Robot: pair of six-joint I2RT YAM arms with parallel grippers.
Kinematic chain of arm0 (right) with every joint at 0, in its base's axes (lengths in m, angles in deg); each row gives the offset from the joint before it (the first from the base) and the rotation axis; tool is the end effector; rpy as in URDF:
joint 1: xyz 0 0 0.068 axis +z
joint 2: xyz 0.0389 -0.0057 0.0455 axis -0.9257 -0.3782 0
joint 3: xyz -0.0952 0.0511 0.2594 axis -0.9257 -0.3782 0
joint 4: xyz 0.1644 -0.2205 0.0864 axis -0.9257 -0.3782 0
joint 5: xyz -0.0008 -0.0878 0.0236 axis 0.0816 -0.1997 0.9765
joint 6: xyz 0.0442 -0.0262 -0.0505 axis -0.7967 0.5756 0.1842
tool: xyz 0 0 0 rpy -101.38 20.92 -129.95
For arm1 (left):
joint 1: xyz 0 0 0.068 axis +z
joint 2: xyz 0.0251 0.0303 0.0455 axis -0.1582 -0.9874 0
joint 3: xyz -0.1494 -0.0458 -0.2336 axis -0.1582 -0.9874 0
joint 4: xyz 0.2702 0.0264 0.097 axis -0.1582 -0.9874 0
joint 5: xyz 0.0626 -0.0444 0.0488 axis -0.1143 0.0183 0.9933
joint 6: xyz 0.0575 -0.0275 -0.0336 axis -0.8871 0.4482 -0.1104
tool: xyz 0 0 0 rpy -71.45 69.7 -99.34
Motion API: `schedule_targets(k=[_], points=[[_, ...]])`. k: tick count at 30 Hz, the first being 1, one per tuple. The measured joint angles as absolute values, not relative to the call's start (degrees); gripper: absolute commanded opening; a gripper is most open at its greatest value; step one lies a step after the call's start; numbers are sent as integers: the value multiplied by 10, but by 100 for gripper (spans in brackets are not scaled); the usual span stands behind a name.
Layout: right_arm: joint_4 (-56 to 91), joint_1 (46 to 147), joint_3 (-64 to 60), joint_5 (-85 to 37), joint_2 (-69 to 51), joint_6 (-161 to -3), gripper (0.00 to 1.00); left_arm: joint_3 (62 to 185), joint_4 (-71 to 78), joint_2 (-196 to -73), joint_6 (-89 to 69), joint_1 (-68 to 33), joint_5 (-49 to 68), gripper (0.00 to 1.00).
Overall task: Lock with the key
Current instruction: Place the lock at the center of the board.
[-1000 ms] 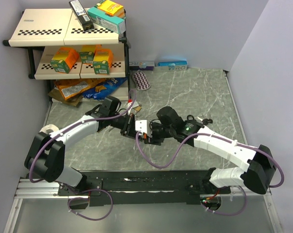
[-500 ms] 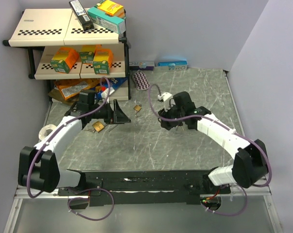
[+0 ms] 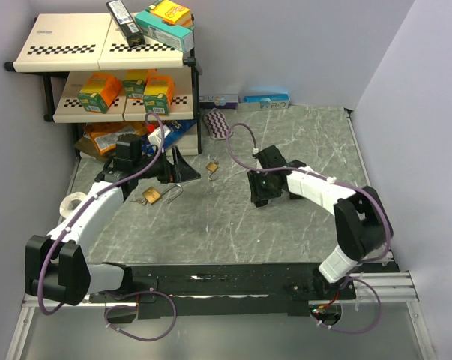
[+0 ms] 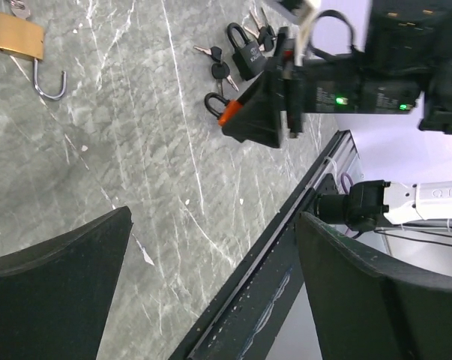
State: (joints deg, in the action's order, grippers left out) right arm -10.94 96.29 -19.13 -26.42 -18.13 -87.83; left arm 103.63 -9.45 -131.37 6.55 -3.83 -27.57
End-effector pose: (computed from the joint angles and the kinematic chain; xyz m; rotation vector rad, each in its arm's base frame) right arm 0.3062 0.1720 0.1773 -0.3996 2.6396 0.3525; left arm 0.2975 -0.1118 0.2778 0.2227 2.1622 -1.2456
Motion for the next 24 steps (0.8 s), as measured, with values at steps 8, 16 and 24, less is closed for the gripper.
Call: schedule_targets(k=[8,16,24], points=[[-113,959,-154,-292,-242,-922,0,1036,-92,-1314,63,-38,-271,96],[-109,942,-150,-314,-271,-941,0,1036,-93,-1314,53,-38,-266,96],[-106,938,-140,-334,-296,-958,15,1036,-96,-1311,46,-38,-254,96]])
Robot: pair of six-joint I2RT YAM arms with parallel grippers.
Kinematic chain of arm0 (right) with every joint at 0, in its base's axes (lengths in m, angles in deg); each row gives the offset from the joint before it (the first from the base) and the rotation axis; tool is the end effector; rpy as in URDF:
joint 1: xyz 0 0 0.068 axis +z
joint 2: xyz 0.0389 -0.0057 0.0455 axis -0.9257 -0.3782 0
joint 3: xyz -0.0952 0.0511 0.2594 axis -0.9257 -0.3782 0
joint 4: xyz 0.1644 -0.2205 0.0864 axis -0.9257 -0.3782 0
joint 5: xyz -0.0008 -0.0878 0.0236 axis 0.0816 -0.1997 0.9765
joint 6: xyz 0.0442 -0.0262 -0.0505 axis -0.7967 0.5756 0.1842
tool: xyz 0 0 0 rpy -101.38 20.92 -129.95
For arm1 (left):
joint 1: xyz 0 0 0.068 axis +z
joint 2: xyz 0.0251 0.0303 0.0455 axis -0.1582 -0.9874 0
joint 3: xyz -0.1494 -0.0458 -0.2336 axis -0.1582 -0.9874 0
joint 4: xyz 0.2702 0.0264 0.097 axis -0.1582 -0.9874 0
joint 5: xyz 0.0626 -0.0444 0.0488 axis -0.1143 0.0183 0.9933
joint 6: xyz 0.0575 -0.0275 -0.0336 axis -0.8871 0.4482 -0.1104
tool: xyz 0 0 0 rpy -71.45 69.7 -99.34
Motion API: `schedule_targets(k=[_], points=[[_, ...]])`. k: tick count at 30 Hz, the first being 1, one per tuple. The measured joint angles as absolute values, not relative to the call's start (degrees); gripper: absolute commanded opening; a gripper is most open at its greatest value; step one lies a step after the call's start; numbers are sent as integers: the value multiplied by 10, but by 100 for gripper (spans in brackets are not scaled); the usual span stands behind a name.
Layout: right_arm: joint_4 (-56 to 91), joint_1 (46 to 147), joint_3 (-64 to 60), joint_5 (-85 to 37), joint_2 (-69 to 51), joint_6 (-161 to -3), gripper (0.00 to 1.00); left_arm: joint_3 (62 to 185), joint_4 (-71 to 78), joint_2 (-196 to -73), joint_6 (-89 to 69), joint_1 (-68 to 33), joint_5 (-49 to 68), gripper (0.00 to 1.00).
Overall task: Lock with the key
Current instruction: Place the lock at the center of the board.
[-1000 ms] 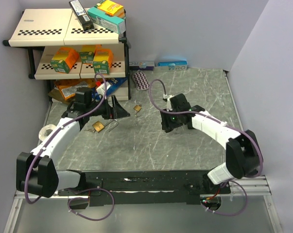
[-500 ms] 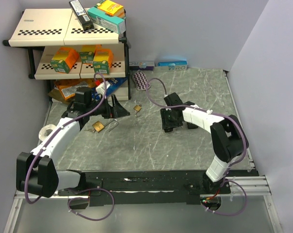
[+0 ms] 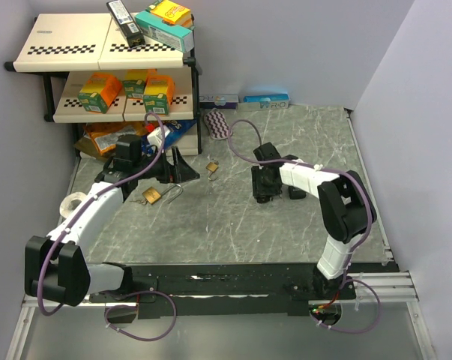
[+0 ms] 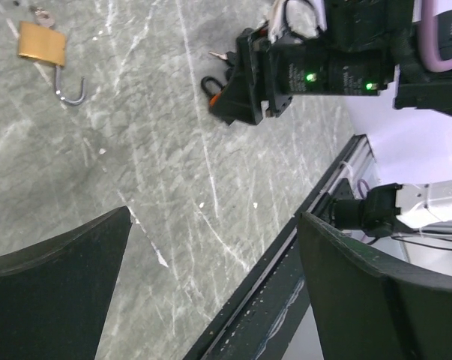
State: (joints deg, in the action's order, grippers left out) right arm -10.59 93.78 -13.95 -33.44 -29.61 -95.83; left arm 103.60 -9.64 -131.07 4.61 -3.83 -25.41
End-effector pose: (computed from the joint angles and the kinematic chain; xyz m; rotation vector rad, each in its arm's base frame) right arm 0.3437 0.1651 0.1367 -0.1195 2.7439 0.1784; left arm 0.2981 -0.1103 0.2781 0.2334 2.1530 -1.1871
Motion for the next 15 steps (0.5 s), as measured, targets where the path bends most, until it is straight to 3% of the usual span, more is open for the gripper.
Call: schedule_targets(k=[2,6,12,15], points=[[-106,938,-129,-343,-302,-963,27,1036,-104,-1311,41,-38,-247,96],[-104,938,-119,-350,-310,-970,35,1036,-120,-1311,28,-38,-235,96],[-107,938,-119,-347,-310,-979,65,1038,-147,-1313,5,-38,-215,96],[-107,938,-117,-344,-310,-984,69,1051,-163,-1324,-10,-38,-203,96]])
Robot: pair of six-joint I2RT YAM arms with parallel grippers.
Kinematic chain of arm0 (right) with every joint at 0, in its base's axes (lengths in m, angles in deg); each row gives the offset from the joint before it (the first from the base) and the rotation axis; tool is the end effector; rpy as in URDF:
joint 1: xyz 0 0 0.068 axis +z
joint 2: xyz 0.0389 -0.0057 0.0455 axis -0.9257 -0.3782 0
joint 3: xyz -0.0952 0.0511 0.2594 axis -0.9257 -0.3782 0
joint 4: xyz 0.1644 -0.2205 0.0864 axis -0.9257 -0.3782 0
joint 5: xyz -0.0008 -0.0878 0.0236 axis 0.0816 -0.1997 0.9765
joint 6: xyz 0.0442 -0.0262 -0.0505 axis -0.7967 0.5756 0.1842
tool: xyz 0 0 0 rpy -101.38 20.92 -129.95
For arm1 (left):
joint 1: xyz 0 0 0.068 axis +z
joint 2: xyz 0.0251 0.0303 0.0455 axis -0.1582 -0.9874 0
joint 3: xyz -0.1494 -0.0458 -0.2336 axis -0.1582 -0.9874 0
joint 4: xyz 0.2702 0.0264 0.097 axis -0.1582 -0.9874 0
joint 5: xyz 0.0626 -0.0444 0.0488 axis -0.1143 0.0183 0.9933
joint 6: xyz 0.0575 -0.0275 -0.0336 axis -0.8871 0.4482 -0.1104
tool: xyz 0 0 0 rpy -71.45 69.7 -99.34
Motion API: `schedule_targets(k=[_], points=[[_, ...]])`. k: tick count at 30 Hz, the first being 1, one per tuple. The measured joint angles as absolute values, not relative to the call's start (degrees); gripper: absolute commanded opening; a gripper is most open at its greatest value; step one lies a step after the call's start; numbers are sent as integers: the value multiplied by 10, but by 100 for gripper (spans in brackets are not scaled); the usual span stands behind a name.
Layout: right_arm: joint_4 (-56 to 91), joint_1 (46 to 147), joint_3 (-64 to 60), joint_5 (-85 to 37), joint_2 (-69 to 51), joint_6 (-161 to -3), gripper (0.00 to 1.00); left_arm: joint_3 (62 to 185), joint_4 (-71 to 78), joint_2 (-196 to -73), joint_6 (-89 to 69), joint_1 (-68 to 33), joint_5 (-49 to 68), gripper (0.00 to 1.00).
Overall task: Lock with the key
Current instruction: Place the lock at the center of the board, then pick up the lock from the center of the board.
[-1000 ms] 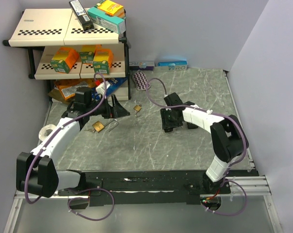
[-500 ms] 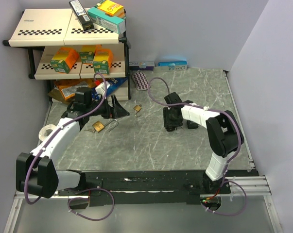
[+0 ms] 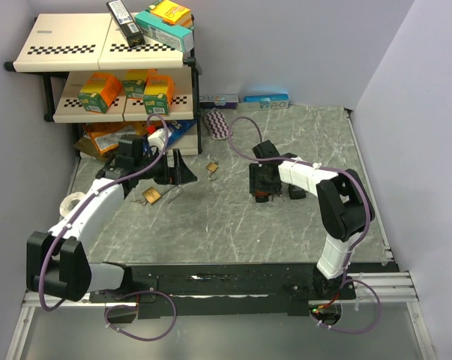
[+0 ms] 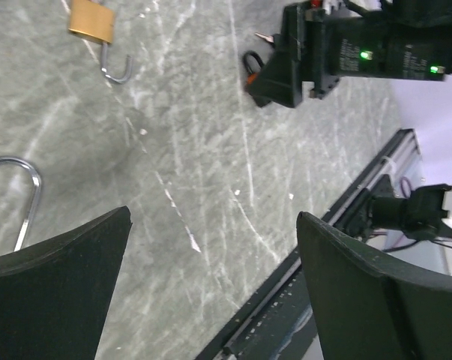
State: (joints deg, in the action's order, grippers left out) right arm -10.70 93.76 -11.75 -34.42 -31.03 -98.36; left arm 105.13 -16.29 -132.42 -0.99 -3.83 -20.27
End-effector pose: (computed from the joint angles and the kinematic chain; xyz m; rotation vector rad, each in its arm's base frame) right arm 0.3529 0.1683 0.1394 -0.0528 2.7315 0.1749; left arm 0.3006 -0.1067 0.2677 0.2360 2.2424 -1.0482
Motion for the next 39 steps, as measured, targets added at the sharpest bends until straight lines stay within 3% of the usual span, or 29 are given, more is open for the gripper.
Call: schedule_targets(k=[9,14,19,25,39], points=[[-107,938,-103,-331,-303,-981,78,1103,-188,-1378,-57,-42,-177,98],[-103,938,-103,-317,-247,-957,100,1139,-192,-1420,-97,-71,-127,97],[-81,937,-102,-309,-153,-889,100,1183,-192,-1490,-143,-115,-65,94],[-45,901,-136,-228,-25,-811,100,1238,-179,-1594,-178,-156,-1,79],[-110,848,-137,-87,32,-741,100,1351,-155,-1766,-190,-177,83,74]])
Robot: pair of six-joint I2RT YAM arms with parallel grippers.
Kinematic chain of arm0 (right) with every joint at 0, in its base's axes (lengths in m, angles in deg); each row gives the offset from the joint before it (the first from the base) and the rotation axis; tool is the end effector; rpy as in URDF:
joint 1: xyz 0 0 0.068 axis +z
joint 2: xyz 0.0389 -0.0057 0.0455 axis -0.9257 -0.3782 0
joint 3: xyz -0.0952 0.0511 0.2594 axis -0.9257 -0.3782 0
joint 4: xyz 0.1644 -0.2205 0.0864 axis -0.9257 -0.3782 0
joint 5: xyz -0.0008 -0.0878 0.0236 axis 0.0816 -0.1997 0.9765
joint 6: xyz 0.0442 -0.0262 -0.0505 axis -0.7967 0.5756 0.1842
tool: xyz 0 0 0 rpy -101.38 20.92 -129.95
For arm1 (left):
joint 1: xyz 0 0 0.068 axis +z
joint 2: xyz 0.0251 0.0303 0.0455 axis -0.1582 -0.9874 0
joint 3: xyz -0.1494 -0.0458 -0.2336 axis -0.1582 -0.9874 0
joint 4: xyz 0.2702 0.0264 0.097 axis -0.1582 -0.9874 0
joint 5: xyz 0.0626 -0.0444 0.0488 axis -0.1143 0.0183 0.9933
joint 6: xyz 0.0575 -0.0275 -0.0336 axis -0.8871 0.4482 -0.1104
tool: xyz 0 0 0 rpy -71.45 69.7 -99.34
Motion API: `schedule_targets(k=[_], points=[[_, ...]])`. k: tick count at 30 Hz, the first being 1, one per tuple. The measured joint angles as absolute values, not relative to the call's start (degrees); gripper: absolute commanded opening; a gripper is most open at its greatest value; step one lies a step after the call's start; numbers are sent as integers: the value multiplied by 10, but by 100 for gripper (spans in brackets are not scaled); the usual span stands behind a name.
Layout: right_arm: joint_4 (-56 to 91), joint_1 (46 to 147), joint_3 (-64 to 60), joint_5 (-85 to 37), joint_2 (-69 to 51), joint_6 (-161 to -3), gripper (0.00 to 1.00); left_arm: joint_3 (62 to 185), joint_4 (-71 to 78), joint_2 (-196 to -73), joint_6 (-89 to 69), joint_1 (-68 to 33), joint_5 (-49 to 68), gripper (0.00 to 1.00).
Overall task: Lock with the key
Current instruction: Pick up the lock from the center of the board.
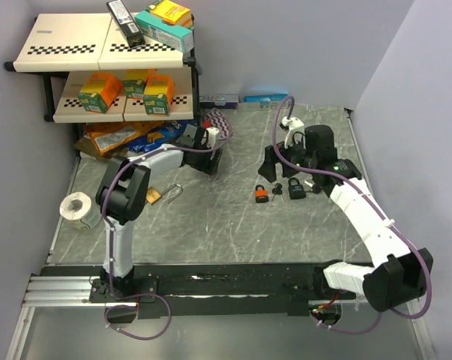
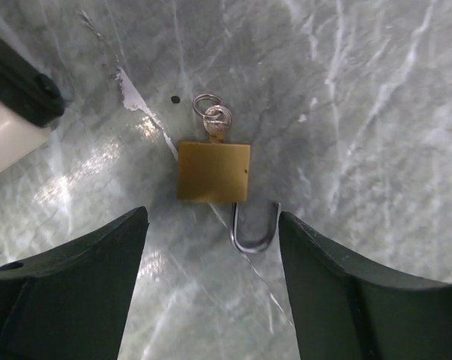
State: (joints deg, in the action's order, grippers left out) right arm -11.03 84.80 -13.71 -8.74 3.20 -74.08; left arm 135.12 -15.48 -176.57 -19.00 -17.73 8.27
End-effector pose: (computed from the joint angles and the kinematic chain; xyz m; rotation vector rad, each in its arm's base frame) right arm 0.2868 0.1117 0.3321 -0.5675 2.0947 0.5852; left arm 0.4346 -0.2308 0.1518 0.5969 2.4061 -0.4210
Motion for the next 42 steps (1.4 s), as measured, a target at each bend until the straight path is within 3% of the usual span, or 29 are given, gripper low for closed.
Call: schedule_targets(k=[10,18,27,34,42], points=[[-116,839,-137,-59,41,-739,100,1373,-135,-1805,-206,-181,102,62],[-119,836,-137,-49,41,-738,100,1381,-127,-1815,-227,-186,114,59],[-126,835,-137,-47,38,-738,100,1404,-131,-1832,-250,-207,145,36],[-128,831,-137,-45,37,-738,100,1411,-143,-1833,-241,-213,158,1],[-143,829,-138,-9,37,-711,100,1370,-223,-1773,-237,-214,58,1]])
